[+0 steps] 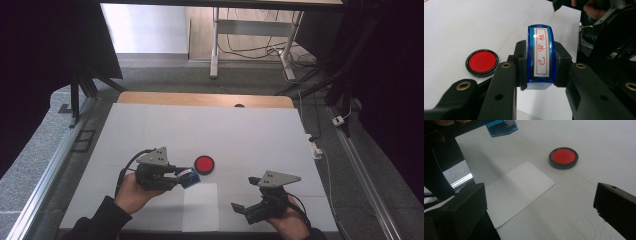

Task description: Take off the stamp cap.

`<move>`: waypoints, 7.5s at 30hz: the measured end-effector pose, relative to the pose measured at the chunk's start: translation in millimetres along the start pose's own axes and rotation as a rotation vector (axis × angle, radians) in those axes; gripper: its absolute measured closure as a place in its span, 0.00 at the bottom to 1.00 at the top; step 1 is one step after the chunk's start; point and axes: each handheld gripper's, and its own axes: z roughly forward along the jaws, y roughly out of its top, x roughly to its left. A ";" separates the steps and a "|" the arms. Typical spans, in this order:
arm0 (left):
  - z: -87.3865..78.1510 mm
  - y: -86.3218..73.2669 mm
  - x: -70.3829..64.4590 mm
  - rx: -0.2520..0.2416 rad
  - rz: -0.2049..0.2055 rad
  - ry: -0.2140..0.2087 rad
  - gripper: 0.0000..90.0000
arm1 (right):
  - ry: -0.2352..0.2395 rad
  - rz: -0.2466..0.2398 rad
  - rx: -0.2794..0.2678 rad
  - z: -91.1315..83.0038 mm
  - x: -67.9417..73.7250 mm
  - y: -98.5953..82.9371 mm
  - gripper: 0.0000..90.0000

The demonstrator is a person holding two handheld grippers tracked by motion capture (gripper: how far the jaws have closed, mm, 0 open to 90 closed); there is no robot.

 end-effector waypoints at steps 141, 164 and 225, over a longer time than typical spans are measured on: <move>18.1 9.6 -3.1 -0.090 0.227 -0.280 0.77 | 0.488 -0.193 -0.005 72.2 6.6 37.5 0.77; -2.9 6.5 7.7 -0.159 0.126 -0.225 0.77 | 0.417 -0.226 0.045 69.7 9.5 32.8 0.77; 3.2 -10.5 -5.3 -0.047 0.050 -0.039 0.77 | 0.023 -0.112 -0.052 -17.2 -11.3 8.4 0.76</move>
